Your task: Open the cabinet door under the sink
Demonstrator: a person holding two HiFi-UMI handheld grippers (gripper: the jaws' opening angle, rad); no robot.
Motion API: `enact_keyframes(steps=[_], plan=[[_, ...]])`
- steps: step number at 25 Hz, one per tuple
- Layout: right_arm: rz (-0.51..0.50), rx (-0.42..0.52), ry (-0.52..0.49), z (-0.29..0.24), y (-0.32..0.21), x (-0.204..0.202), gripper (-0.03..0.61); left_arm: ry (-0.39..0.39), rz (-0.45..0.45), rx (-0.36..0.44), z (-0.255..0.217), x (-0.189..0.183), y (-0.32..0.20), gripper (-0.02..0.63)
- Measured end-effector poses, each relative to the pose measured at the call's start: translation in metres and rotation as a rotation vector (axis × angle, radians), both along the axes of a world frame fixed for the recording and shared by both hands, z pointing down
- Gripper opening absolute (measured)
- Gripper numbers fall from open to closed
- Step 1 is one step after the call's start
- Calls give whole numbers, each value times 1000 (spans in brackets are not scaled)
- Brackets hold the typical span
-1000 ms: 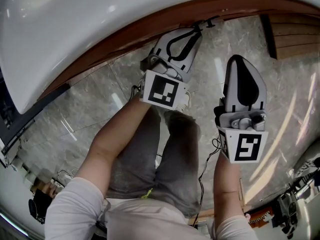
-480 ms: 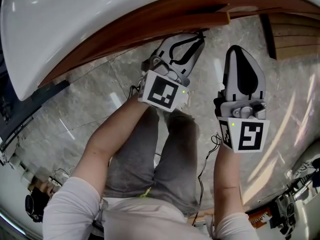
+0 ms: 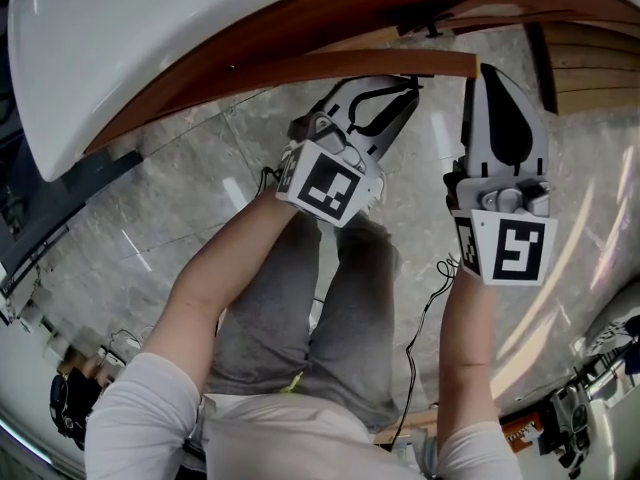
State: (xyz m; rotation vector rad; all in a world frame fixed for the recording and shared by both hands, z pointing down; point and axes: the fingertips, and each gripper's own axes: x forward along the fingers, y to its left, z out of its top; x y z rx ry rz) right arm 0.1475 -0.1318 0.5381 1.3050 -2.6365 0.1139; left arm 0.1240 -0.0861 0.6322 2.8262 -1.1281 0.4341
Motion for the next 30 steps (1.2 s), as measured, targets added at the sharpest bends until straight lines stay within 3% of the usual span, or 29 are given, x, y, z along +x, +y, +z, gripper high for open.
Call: enact_keyframes(steps=[11,24,30], plan=[[-117,74,71,-12,-9,-22,32,-8,101,-40,-1,3,26,34],[-204,59,105,-11,-1,-28,31,-15,136,-75,-3,4,39,35],[-203,39,66,-10,1,-29,31,-7,156,-86,-4,4,45,35]])
